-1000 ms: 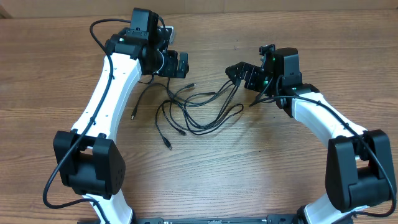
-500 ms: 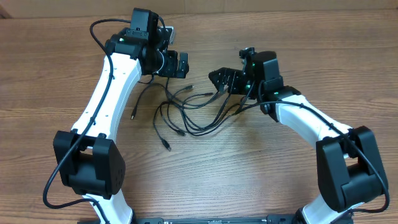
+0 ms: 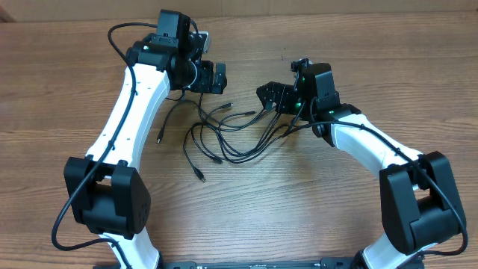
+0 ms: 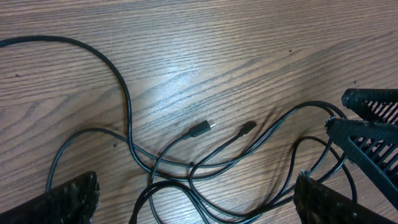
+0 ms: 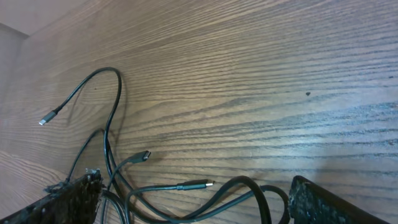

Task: Untangle cables

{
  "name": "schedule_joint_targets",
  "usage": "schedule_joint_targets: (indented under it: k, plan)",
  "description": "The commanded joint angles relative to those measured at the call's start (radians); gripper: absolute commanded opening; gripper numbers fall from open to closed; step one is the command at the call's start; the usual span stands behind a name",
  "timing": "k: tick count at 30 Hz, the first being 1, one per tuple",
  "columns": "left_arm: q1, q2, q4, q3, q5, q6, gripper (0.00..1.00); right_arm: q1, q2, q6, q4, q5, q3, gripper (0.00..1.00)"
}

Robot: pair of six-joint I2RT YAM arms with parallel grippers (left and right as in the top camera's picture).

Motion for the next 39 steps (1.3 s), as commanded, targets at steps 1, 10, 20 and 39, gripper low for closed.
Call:
schedule_joint_targets:
  k: [1,10,20,39]
  plan:
    - [-0.005,-0.018,0.0,0.01,0.001,-0.01,1.0,-0.004,0.004,0.0,-0.006,0.017,0.008,0.94]
    - [-0.005,-0.018,0.0,0.01,0.001,-0.01,1.0,0.0,0.004,0.0,-0.031,0.014,0.008,0.89]
    - [-0.005,-0.018,0.0,0.01,0.001,-0.01,1.0,0.001,0.004,0.0,-0.073,0.005,0.008,0.8]
    - [-0.005,-0.018,0.0,0.01,0.001,-0.01,1.0,0.047,0.004,-0.001,-0.056,-0.014,0.008,0.5]
